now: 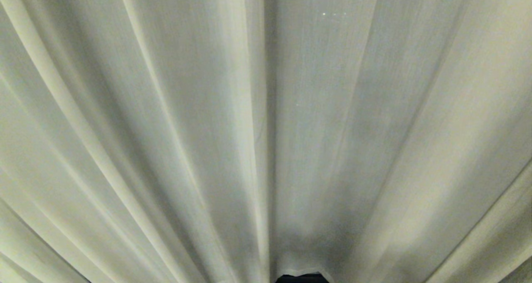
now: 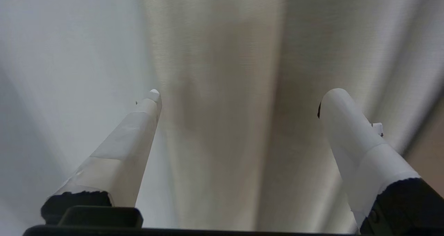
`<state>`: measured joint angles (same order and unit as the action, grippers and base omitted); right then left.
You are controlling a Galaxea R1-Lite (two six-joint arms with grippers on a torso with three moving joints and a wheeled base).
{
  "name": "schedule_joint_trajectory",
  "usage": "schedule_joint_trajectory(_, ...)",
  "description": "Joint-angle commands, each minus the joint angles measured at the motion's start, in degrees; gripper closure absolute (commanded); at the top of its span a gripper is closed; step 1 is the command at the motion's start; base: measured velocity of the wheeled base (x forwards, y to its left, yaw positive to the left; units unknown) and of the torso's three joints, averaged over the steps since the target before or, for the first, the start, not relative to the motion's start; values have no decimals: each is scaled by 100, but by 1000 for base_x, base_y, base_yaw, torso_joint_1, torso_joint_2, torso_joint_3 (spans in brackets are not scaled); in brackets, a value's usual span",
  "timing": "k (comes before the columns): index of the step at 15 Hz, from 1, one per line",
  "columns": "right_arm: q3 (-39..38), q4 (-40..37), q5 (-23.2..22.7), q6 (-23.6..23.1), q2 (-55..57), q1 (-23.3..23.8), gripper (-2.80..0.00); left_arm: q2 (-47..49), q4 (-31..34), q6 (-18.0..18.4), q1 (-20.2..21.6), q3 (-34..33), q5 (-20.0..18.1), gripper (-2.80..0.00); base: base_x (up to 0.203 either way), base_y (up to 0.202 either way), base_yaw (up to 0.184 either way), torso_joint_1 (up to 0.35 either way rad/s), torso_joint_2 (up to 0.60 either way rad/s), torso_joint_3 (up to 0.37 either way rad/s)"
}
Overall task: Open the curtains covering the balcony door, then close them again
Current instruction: Close the outer curtains on both sides
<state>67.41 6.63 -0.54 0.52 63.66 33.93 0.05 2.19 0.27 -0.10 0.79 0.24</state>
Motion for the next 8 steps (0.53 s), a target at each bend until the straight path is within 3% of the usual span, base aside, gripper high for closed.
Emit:
schedule_joint_trajectory(1, 15, 201, -144, 112, 385, 9, -280, -5, 0, 0, 1, 0, 2, 0, 0, 0, 0, 0, 0, 0)
schedule_joint_trajectory(4, 118, 938, -305, 178, 1045, 9, -280, -5, 0, 0, 1, 0, 2, 0, 0, 0, 0, 0, 0, 0)
schedule_joint_trajectory(8, 600, 1123, -367, 190, 1673, 9, -280, -5, 0, 0, 1, 0, 2, 0, 0, 0, 0, 0, 0, 0)
